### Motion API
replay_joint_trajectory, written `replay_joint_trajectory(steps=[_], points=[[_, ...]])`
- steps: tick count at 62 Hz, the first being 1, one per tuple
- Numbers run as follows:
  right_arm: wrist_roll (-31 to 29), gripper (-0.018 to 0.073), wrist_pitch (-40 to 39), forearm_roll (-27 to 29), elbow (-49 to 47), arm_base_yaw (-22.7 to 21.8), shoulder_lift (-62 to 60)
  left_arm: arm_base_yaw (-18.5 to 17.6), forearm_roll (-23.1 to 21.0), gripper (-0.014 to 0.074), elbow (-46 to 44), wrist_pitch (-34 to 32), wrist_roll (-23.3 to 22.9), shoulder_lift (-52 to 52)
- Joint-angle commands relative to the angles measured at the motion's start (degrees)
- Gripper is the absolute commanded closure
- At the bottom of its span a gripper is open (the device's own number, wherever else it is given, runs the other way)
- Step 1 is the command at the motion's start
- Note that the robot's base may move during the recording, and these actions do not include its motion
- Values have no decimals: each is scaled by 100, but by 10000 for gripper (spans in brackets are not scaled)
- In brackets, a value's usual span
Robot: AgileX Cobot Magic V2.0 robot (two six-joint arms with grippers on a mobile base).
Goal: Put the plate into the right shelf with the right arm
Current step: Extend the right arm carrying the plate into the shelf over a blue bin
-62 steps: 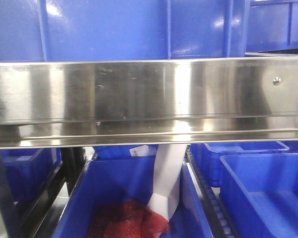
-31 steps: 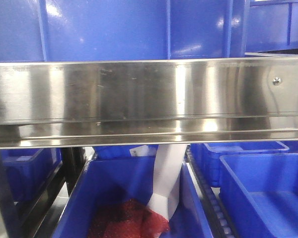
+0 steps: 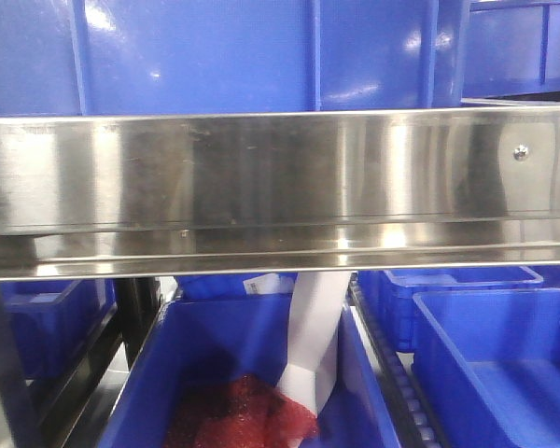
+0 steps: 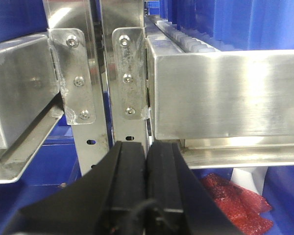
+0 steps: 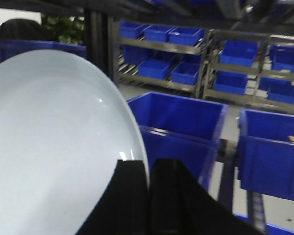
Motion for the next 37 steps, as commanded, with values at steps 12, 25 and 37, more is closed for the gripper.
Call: replay_joint_trajectory(steps=[12,25,37], points=[[-38,530,-522,-39,-1271,42,1459,-35,-45,643,45,-494,-16,-56],[-38,530,-532,-39,-1428,92,2184,-35,-45,643,45,-494,-16,-56],[-38,530,-513,-39,-1428,92,2526,-35,-45,643,45,-494,-16,-56]])
